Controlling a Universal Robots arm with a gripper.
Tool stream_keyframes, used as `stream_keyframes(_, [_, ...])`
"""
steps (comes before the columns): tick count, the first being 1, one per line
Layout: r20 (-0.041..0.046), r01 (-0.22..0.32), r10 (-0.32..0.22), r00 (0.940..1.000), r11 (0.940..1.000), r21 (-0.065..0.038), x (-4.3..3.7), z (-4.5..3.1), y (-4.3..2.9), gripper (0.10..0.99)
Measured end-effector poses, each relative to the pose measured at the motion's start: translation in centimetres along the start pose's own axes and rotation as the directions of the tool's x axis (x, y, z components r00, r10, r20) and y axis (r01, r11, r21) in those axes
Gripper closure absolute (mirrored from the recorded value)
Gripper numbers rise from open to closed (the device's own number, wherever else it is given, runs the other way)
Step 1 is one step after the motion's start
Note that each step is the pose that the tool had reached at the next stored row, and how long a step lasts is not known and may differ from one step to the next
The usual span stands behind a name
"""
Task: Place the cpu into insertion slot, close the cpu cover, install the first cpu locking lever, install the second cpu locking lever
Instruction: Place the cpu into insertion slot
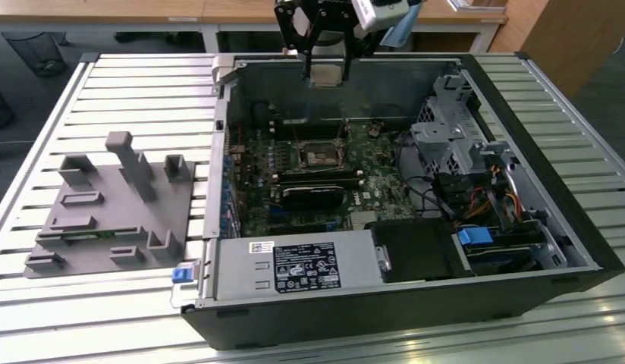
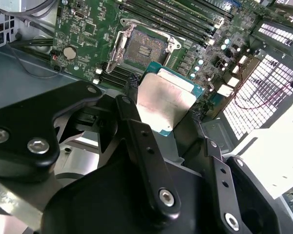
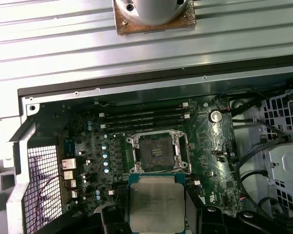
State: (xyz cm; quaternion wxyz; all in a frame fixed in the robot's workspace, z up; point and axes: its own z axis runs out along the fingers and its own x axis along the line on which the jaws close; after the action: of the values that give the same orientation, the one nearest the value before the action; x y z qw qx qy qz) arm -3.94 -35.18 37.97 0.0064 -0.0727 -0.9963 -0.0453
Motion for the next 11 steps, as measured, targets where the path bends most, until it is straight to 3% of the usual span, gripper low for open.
stream_keyframes(11, [0.007, -0.079, 0.079, 0.9969, 0.9969, -0.002, 0.0, 0.0, 0.0, 0.545])
